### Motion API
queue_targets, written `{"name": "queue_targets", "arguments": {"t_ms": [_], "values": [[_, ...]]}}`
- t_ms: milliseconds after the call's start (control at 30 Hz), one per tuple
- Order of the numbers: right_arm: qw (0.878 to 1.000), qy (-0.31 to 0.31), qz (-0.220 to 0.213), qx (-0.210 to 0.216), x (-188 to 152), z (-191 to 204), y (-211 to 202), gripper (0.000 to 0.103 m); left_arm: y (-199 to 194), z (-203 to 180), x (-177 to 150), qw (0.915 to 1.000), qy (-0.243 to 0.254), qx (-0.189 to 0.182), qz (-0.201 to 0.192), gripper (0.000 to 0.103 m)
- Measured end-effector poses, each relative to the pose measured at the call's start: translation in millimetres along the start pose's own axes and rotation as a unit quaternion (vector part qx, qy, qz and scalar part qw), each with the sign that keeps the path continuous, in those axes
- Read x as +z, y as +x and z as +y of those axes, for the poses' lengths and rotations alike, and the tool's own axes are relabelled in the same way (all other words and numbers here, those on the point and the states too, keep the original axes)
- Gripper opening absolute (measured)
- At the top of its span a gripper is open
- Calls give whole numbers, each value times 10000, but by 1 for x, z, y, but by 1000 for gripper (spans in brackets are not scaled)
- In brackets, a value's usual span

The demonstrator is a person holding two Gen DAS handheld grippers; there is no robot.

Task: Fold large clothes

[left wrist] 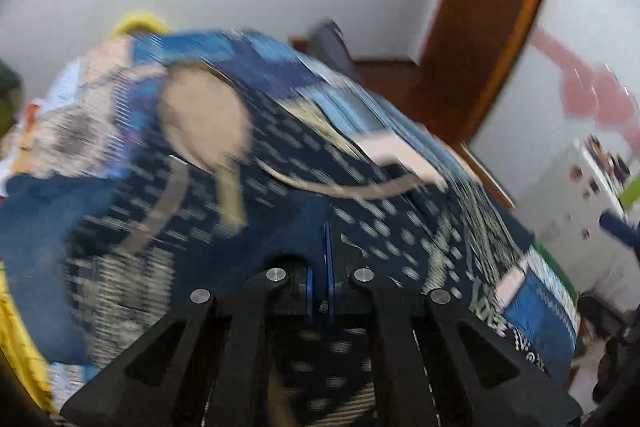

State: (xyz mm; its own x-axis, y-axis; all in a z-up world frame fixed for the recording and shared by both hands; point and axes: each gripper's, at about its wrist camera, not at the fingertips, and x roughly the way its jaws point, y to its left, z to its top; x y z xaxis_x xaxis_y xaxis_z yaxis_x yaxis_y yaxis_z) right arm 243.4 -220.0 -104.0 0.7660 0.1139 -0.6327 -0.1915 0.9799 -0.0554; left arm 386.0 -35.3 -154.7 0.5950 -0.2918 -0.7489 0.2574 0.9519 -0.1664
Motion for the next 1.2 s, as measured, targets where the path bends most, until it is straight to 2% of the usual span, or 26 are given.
{"name": "queue_targets", "arguments": {"t_ms": [100, 233, 300, 367, 433, 533, 633, 767, 833, 900, 1033, 1100, 1200], "values": [[9998, 41, 194, -91, -10, -16, 2, 103, 28, -31, -19, 9985, 356, -11, 419, 4], [9989, 13, 449, -157, -22, -27, 9, 103, 45, -40, -42, 9939, 495, -5, 988, 7], [9985, -25, 516, -178, -25, -28, 13, 103, 41, -39, -49, 9928, 552, -105, 1054, 16], [9983, -65, 554, -154, -25, -27, 17, 103, 31, -38, -54, 9918, 538, -309, 1114, 38], [9983, -96, 575, -77, -23, -22, 21, 103, 16, -32, -61, 9911, 439, -570, 1116, 46], [9982, -164, 572, 64, -17, -10, 28, 103, -13, -17, -71, 9932, 291, -605, 947, 47], [9974, -272, 583, 309, -6, 10, 36, 103, -43, 15, -75, 9963, 72, -417, 743, 53], [9928, -630, 660, 776, 10, 52, 56, 103, -74, 68, -78, 9980, -148, 357, 495, 55], [9888, -817, 748, 997, 15, 75, 69, 103, -81, 97, -81, 9953, -256, 793, 484, 55], [9834, -1041, 873, 1204, 18, 99, 84, 103, -83, 121, -86, 9924, -388, 1045, 515, 55], [9705, -1483, 1148, 1517, 19, 147, 119, 102, -73, 159, -101, 9872, -673, 1267, 695, 55], [9653, -1648, 1290, 1562, 19, 165, 136, 96, -60, 175, -108, 9846, -841, 1296, 819, 55], [9568, -1846, 1648, 1525, 16, 186, 169, 82, -41, 191, -118, 9824, -1040, 1191, 996, 55]]}}
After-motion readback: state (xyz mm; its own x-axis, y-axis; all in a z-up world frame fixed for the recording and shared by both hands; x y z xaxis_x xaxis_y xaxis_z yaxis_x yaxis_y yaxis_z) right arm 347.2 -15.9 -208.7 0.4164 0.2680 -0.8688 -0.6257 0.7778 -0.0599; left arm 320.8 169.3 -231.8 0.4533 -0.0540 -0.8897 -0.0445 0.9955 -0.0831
